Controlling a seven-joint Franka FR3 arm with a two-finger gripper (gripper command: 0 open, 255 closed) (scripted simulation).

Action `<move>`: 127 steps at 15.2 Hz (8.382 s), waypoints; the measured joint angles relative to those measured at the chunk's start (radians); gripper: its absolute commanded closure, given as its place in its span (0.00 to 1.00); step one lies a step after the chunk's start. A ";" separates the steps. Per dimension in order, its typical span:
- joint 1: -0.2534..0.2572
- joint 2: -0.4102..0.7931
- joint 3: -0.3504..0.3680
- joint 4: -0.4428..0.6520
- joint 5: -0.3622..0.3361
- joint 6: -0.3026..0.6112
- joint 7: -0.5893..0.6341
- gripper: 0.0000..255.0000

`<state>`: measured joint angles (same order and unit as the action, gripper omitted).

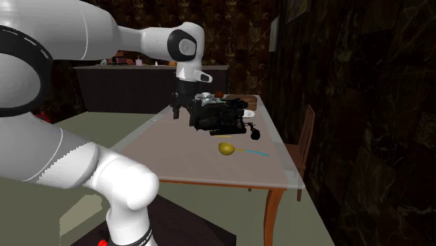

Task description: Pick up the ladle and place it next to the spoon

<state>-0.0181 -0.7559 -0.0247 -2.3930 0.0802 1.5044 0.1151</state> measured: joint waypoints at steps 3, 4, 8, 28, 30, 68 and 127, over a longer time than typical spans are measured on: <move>-0.012 0.030 0.004 -0.002 0.009 0.039 0.031 0.00; -0.021 0.050 0.006 -0.002 0.014 0.064 0.052 0.00; -0.052 0.165 0.025 -0.006 0.046 0.210 0.158 0.00; -0.195 0.785 -0.009 0.205 0.139 0.767 0.604 0.00; -0.198 0.813 -0.013 0.211 0.145 0.794 0.618 0.00; -0.195 0.790 -0.012 0.266 0.130 0.723 0.654 1.00; 0.382 1.275 0.349 0.972 -0.210 0.586 1.715 1.00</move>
<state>0.3636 0.5191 0.3242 -1.4212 -0.1295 2.0904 1.8302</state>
